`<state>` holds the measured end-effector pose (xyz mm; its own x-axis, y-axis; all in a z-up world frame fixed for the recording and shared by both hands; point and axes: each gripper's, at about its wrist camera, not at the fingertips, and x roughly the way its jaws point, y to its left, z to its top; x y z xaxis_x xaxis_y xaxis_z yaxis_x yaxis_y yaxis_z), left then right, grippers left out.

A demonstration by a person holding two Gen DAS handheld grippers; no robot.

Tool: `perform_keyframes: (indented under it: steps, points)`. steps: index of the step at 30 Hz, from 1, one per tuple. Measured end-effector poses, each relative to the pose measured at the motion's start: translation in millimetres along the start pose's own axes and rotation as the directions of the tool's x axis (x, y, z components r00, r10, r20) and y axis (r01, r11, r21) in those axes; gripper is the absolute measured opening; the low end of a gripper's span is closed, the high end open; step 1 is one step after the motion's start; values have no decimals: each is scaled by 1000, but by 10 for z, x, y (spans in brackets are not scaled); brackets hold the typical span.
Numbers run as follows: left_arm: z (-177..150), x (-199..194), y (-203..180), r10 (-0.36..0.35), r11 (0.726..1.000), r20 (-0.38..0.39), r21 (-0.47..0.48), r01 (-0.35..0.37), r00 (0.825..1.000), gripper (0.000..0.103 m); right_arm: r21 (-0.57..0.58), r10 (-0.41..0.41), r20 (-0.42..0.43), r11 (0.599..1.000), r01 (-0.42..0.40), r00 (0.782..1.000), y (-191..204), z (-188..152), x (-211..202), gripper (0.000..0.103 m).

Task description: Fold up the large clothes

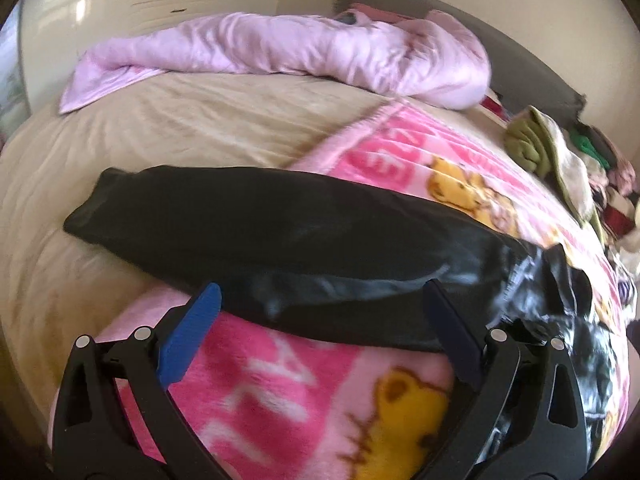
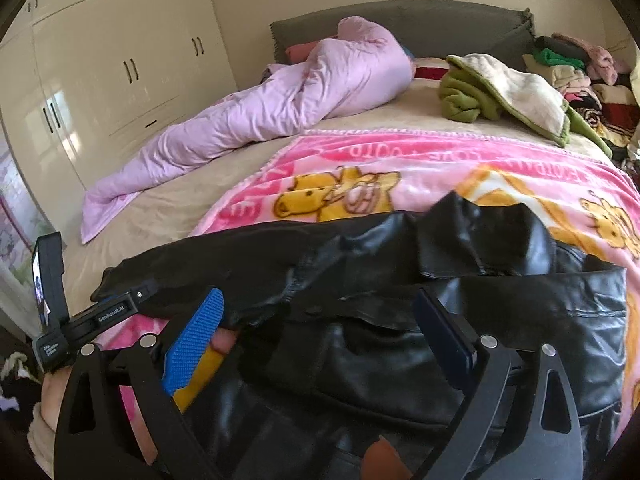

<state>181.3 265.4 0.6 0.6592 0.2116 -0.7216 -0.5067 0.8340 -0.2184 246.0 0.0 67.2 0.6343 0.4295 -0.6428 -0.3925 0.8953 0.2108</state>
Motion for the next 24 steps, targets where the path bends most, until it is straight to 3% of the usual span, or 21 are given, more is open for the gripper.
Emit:
perform_keyframes:
  steps: [11,20,24]
  points:
    - [35,152,625,91,970,-26,-224,-94,996,94,-62,29,-26,998,-31,999,451,35,331,97]
    - [-2,472,1078,12,906,-76,-421,-43,997,94,-73,23,-111,997,-31,994,528,-166,572,97]
    - [34,540,1149,-16,892,-51,-452,-8,999,94,-37,48,-105,998,-52,993,461,-234,530,97]
